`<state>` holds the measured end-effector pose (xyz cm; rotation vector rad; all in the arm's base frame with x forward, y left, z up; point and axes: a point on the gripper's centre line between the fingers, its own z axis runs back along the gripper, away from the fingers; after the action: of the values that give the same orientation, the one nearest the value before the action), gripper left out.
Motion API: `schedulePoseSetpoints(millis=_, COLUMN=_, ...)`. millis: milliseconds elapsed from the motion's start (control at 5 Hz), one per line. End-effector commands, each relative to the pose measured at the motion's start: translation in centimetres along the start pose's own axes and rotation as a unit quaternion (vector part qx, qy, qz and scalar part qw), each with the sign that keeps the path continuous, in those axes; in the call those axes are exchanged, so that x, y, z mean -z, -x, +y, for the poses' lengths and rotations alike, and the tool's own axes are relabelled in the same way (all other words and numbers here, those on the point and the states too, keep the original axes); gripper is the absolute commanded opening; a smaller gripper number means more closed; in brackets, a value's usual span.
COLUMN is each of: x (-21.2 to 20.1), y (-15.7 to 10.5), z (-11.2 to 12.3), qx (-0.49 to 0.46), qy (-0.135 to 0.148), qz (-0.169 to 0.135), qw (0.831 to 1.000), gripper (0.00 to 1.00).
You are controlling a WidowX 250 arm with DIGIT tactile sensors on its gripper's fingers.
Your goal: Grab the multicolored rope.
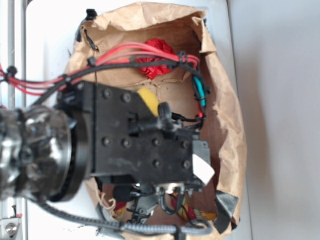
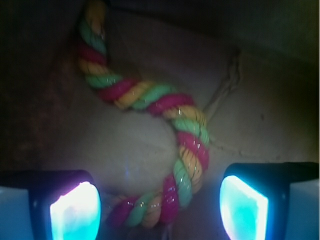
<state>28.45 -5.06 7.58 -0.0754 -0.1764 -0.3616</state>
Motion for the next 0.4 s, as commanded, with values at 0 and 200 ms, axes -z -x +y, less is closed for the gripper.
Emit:
schedulePoseSetpoints(millis=0, x=-1.4, y=-0.9, z=0.0, qx=0.003, qy=-0.024, qz=-0.021, qw=0.999, gripper=1.00)
schedulePoseSetpoints(millis=200, x=0.0, y=-1.2, z=0.2, qx=0.001, qy=-0.009, qz=-0.006, qw=1.000, gripper=1.00)
